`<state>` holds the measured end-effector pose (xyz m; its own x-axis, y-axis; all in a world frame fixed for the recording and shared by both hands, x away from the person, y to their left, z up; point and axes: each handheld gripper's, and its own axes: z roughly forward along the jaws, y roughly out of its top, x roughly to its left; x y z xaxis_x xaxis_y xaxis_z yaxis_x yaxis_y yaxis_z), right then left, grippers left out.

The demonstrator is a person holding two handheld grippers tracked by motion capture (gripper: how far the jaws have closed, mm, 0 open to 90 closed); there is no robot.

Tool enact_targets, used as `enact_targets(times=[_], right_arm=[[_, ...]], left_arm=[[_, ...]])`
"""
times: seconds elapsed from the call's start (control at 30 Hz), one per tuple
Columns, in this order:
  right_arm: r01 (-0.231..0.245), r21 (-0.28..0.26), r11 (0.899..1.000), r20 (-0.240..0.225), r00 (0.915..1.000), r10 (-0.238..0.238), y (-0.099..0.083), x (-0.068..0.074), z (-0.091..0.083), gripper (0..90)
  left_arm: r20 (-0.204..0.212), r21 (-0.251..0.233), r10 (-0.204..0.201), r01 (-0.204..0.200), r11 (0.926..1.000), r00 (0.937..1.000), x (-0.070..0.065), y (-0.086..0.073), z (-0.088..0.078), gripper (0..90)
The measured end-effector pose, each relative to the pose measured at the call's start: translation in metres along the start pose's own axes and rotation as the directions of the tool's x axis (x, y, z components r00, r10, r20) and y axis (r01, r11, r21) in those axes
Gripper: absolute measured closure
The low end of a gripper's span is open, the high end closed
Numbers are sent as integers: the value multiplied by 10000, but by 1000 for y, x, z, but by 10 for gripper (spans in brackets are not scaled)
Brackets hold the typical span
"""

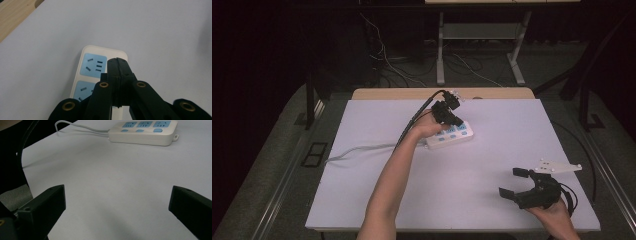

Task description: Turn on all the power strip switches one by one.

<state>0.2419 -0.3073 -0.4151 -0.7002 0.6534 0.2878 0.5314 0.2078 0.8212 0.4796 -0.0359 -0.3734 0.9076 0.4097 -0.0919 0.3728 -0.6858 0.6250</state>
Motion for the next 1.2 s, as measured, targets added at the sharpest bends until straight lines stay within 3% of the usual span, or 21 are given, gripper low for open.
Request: enact_targets(times=[0.8, 1.2], right_arm=[[-16, -2, 10000, -33, 10000, 16, 1, -1, 1, 7], [-4, -1, 10000, -50, 10000, 4, 1, 0, 2, 7]], left_arm=[[224, 442, -19, 9, 9990, 9997, 0, -3, 34, 888], [462, 489, -107, 84, 9988, 9989, 0, -5, 41, 889]])
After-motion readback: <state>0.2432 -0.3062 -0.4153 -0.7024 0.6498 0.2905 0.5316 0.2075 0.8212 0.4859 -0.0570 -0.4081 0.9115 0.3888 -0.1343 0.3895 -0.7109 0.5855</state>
